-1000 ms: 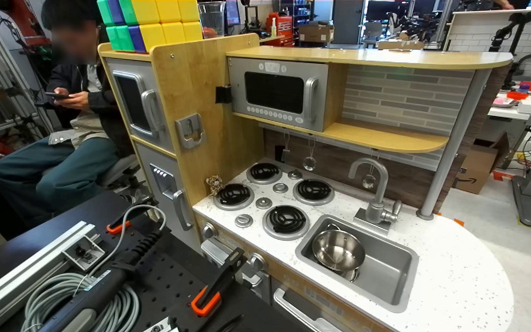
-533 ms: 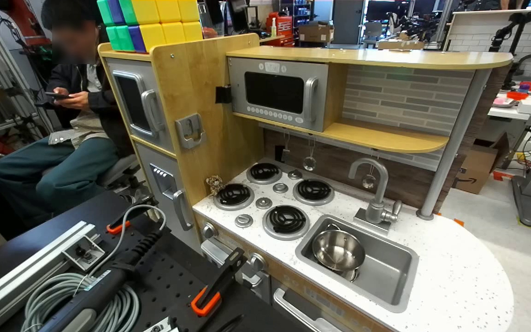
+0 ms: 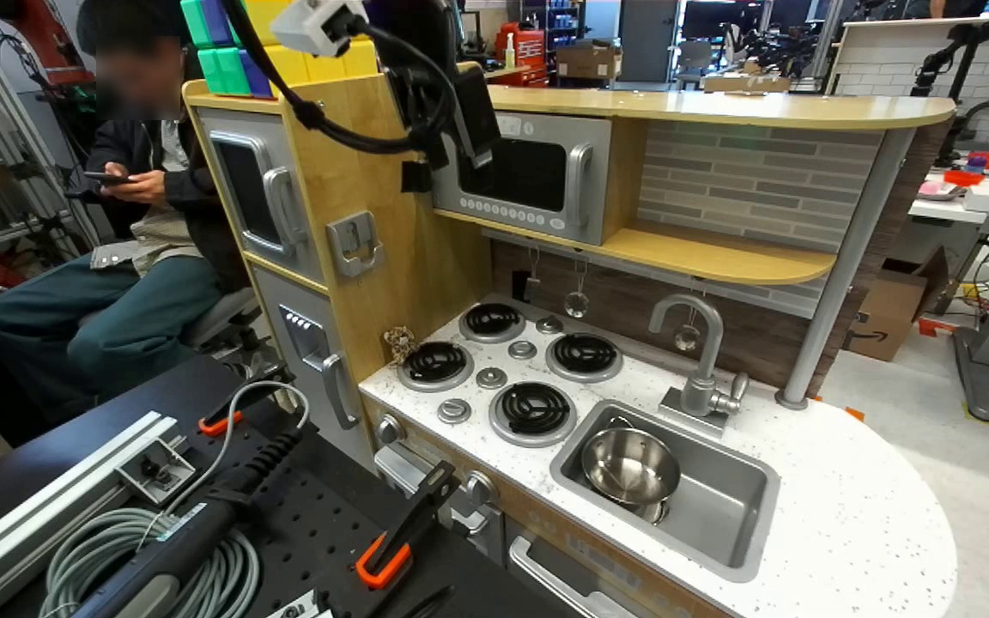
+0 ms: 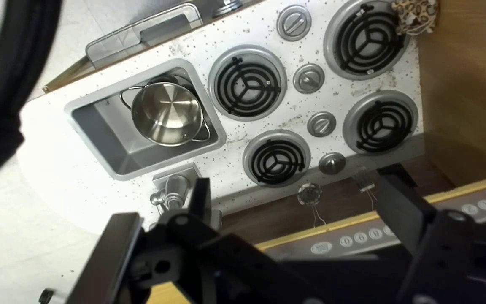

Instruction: Put the toy in the pot in the sink

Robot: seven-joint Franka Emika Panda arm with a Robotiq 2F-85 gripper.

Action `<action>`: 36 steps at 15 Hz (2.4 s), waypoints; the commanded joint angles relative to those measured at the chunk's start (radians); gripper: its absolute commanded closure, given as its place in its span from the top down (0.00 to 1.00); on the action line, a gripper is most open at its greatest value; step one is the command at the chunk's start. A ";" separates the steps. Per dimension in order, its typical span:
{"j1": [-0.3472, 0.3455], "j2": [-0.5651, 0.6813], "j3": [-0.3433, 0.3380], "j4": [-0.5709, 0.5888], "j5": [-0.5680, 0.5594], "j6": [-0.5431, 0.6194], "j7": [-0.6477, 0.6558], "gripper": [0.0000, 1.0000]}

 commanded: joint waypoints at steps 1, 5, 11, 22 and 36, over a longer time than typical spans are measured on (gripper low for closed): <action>0.002 0.086 -0.002 0.004 -0.117 0.032 0.061 1.00; 0.026 0.164 -0.029 0.008 -0.181 0.077 0.078 1.00; 0.091 0.280 -0.080 0.056 -0.262 0.127 0.106 1.00; 0.125 0.332 -0.071 0.002 -0.033 0.295 0.127 1.00; 0.127 0.456 -0.206 0.024 -0.219 0.679 0.102 1.00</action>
